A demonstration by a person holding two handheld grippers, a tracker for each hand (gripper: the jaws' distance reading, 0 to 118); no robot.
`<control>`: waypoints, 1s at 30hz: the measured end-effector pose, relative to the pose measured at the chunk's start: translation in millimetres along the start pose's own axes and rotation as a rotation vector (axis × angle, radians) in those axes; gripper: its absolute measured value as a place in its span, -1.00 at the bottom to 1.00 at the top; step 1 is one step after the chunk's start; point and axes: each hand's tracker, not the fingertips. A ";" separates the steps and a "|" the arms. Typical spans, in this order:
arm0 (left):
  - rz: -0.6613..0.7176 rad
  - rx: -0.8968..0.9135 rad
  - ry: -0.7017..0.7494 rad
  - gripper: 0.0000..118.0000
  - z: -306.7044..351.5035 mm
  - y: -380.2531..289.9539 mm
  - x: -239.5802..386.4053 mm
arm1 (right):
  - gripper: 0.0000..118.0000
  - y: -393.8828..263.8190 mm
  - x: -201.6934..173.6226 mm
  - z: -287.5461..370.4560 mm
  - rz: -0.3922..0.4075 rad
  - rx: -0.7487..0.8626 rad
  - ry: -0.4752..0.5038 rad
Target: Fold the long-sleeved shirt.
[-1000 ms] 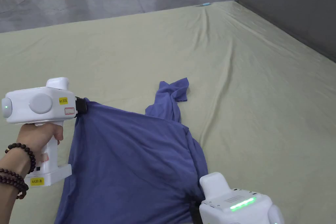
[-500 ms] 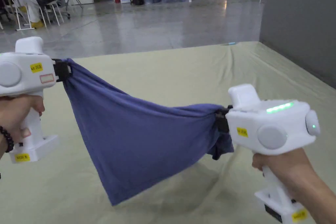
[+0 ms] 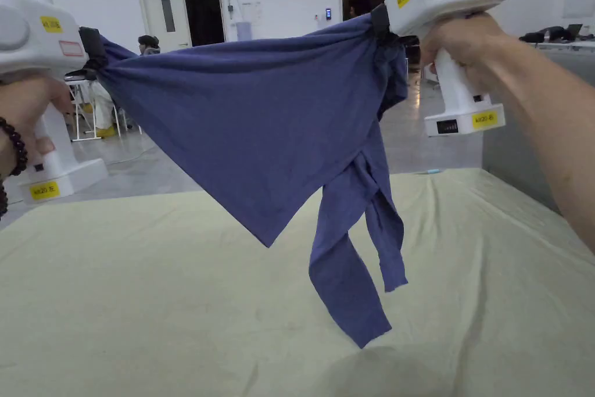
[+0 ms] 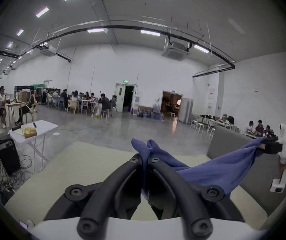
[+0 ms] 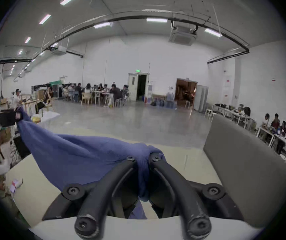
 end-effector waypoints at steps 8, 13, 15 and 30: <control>0.002 0.027 -0.030 -1.00 -20.5 1.8 19.9 | -0.91 -2.0 3.2 -0.6 0.049 0.027 -0.046; -0.008 -0.087 -0.024 -1.00 -42.0 -62.9 12.5 | -0.91 -85.5 9.9 -29.3 0.015 -0.090 -0.019; -0.004 -0.134 -0.022 -1.00 -51.6 -101.7 6.2 | -0.91 -128.9 13.9 -54.2 -0.008 -0.131 -0.012; 0.048 -0.275 -0.091 -1.00 57.4 -278.2 -13.9 | -0.91 -331.7 -15.1 22.5 -0.095 -0.306 -0.017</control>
